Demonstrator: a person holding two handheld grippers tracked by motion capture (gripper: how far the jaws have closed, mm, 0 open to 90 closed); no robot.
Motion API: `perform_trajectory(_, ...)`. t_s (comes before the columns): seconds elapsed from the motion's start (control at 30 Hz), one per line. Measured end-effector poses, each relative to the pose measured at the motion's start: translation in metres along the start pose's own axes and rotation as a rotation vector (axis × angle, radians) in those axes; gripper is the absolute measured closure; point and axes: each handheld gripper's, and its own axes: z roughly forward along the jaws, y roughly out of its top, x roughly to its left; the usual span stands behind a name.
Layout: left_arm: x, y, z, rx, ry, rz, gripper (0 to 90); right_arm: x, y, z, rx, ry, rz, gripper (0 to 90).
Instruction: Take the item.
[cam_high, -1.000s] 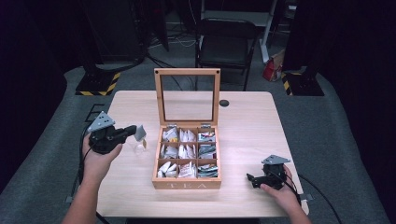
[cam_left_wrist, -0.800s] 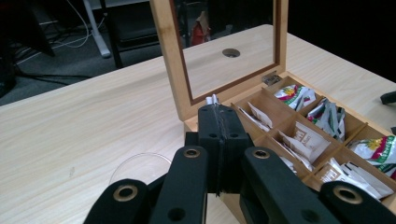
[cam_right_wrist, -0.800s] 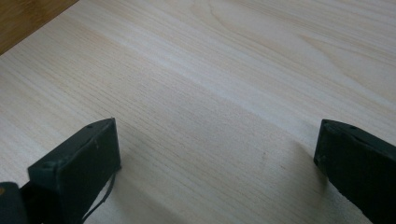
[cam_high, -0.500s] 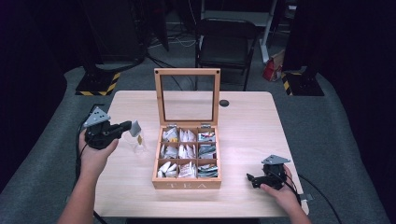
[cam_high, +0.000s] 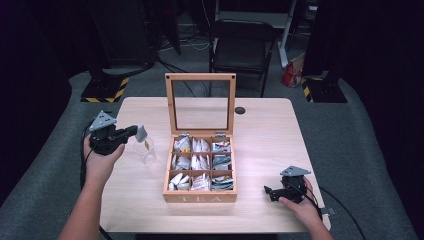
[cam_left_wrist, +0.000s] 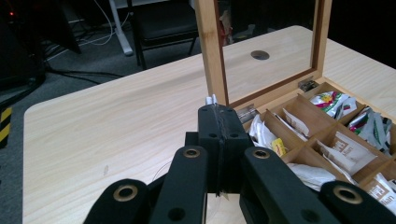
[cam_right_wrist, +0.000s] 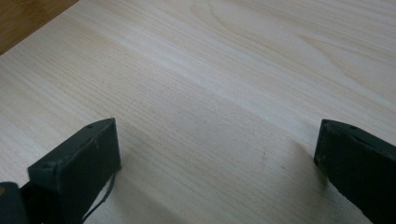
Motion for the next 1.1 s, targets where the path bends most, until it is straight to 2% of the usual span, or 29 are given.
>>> perform_trajectory(0.47, 0.006, -0.003, 0.005, -0.003, 0.028, -0.003, 89.9, 0.000, 0.000, 0.000, 0.000, 0.000, 0.000, 0.0)
perform_trajectory(1.1, 0.013, -0.025, 0.021, 0.013, 0.058, -0.028, 89.9, 0.000, 0.000, 0.000, 0.000, 0.000, 0.000, 0.0)
